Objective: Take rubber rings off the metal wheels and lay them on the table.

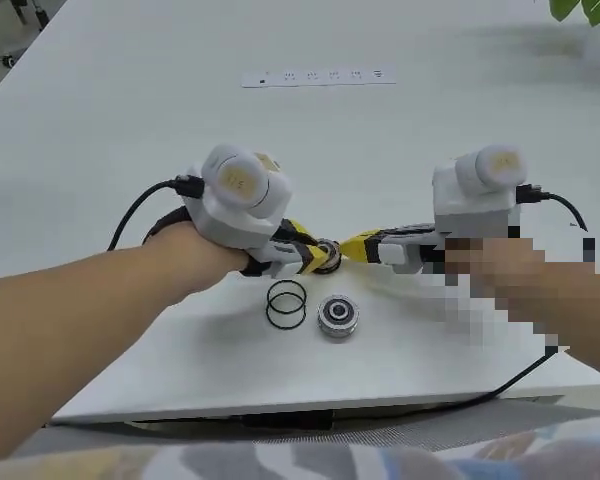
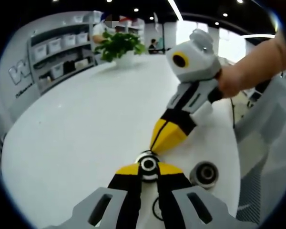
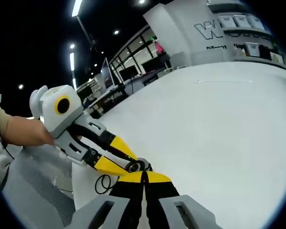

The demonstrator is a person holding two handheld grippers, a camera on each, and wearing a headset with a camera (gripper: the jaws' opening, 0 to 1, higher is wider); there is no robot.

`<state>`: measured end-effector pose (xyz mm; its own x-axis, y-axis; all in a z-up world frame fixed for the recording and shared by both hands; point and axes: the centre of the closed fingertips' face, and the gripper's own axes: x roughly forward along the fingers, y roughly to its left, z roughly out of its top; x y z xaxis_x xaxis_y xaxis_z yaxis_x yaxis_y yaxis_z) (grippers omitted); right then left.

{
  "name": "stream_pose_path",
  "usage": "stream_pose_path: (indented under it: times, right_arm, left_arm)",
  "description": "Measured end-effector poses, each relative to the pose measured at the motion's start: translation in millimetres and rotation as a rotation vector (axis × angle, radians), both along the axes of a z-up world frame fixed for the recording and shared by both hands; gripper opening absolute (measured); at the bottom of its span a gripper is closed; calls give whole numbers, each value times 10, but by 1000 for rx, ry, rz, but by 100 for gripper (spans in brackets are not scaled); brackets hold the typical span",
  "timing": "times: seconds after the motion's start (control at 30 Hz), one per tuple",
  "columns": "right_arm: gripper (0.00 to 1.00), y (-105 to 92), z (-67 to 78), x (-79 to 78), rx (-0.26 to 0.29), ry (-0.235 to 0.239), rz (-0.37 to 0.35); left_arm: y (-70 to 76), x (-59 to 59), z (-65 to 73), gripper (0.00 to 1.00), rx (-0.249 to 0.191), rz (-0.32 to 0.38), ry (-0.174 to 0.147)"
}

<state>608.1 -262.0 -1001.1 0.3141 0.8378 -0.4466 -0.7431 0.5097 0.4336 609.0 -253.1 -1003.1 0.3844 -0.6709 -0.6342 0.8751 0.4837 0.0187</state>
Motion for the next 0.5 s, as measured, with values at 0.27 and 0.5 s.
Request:
stream_pose_path:
  times: [0.27, 0.5]
  right_arm:
    - [0, 30, 30, -49, 5, -16, 38]
    - [0, 77, 54, -85, 15, -25, 69]
  left_arm:
    - [-1, 0, -6, 11, -3, -12, -2]
    - [1, -3, -6, 11, -21, -16, -7]
